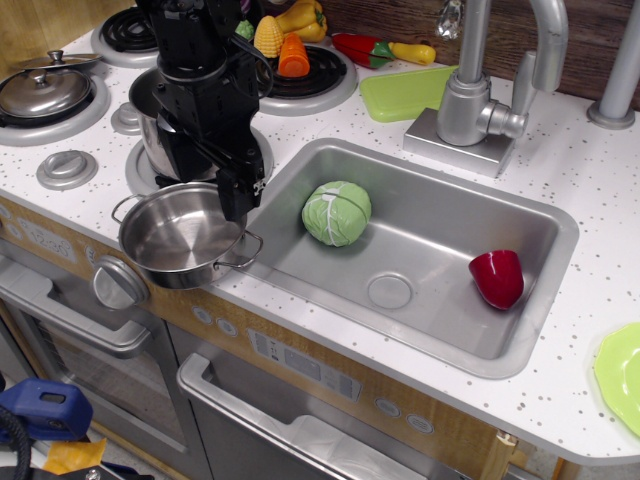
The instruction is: Put pan in sink
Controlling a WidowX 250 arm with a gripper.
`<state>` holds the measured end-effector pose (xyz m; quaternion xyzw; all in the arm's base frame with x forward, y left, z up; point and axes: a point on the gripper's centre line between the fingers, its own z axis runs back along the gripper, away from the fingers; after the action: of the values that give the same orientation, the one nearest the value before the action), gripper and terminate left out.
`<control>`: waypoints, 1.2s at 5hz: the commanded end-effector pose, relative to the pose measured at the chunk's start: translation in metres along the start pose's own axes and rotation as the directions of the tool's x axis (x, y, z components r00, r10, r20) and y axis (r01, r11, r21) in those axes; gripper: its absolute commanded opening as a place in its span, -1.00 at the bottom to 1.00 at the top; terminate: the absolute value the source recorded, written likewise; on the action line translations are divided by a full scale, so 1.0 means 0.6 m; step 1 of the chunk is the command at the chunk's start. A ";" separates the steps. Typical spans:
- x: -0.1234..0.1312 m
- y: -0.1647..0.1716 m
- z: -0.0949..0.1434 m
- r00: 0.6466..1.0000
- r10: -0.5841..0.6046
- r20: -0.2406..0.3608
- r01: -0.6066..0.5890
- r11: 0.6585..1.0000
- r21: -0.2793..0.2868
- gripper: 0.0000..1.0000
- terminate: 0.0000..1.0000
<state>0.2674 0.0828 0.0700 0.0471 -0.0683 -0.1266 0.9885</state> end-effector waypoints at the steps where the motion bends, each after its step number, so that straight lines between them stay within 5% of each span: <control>1: 0.000 0.000 0.000 1.000 0.000 0.000 0.000 1.000 0.000 1.00 -1.00; 3: 0.029 0.021 0.019 0.969 0.244 0.020 -0.245 0.967 0.063 1.00 -1.00; 6: 0.046 0.049 -0.038 0.903 0.423 0.080 -0.427 0.904 0.034 1.00 -1.00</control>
<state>0.3029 0.1018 0.0402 0.0398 -0.1006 0.0934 0.9897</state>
